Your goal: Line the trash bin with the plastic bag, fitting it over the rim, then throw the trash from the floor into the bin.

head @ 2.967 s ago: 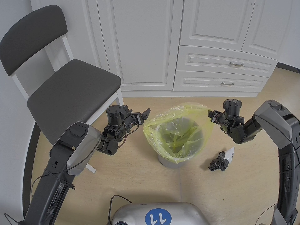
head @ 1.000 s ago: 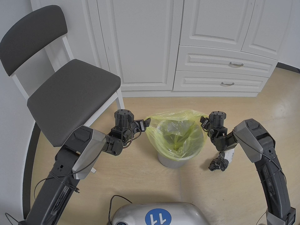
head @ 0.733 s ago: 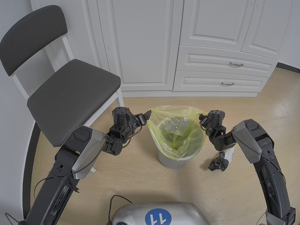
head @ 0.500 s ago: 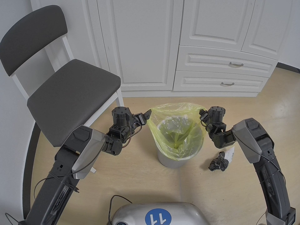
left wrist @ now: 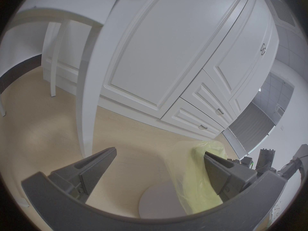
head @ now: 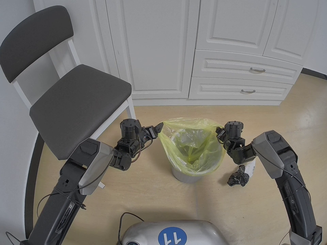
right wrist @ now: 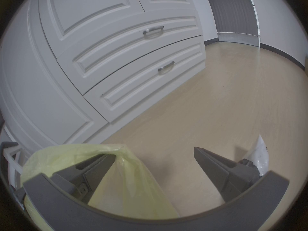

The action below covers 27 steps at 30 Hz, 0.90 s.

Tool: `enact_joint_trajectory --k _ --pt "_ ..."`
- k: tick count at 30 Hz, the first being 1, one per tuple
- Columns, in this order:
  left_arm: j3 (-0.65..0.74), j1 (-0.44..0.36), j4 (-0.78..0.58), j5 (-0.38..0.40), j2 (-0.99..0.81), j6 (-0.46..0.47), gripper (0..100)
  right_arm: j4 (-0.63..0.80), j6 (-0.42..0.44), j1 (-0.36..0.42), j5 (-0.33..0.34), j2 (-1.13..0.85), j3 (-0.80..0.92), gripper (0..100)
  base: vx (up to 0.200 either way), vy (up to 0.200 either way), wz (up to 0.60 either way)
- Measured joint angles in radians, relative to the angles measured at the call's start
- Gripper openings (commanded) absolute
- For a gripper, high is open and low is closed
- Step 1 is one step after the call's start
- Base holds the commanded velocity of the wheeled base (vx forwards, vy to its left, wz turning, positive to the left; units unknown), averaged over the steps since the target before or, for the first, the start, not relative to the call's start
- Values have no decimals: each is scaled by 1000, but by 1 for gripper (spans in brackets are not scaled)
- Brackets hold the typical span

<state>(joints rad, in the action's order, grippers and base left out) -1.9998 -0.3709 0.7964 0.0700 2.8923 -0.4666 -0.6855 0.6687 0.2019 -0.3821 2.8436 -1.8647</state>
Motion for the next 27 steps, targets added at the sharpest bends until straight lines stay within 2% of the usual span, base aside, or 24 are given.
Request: enact_joint_trajectory --k 8,13,14,19,27 --pt "0 0 3 -6 0 6 100 3 -6 0 150 -85 216 100 0 0 0" --pt "-1 0 6 -9 -1 10 100 0 -63 -1 266 -160 363 100 0 0 0" --pt "-1 0 7 -9 -2 10 100 -3 -67 -1 271 -168 375 100 0 0 0" --pt "-1 0 17 -6 -2 11 100 -16 -69 -4 260 -193 376 100 0 0 0" --pt "0 1 37 2 7 11 100 -78 -42 -1 125 -117 199 100 0 0 0"
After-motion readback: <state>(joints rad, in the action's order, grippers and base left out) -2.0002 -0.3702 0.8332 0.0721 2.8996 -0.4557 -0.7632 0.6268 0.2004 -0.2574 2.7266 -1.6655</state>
